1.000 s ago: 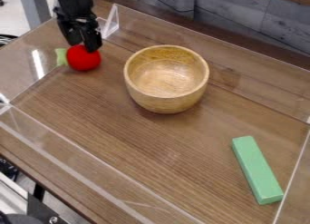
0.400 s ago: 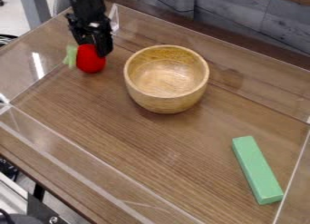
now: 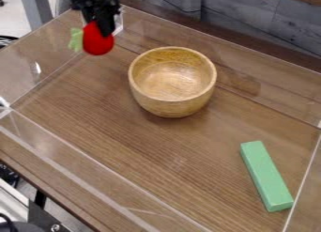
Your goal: Move the red fruit to the right
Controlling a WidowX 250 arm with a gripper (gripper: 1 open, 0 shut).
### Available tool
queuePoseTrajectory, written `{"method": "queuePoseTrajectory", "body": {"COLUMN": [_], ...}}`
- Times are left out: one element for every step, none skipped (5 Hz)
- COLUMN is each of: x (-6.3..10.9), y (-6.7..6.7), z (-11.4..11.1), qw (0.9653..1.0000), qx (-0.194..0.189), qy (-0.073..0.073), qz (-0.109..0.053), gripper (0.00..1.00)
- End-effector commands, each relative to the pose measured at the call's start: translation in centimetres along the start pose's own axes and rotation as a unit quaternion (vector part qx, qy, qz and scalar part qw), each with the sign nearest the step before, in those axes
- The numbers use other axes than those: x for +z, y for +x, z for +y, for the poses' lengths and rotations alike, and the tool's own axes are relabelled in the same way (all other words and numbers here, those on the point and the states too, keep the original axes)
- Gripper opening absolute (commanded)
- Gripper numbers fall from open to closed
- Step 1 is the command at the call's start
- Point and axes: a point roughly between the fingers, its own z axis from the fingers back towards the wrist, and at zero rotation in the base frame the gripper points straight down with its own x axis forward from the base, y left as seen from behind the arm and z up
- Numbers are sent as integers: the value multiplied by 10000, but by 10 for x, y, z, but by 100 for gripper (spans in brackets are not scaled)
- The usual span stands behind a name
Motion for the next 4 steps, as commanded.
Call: {"method": "queuePoseTrajectory", "body": {"x": [28,23,13,1], "y": [3,2,-5,-16], "z": [-35,-77,-118,-158], "qw": [9991,9976,9963,9954], "qx": [-282,-640,-820,-929], "qy": [76,-18,-70,-83], "qz": [-296,-264,-253,-230], "gripper": [0,0,0,0]}}
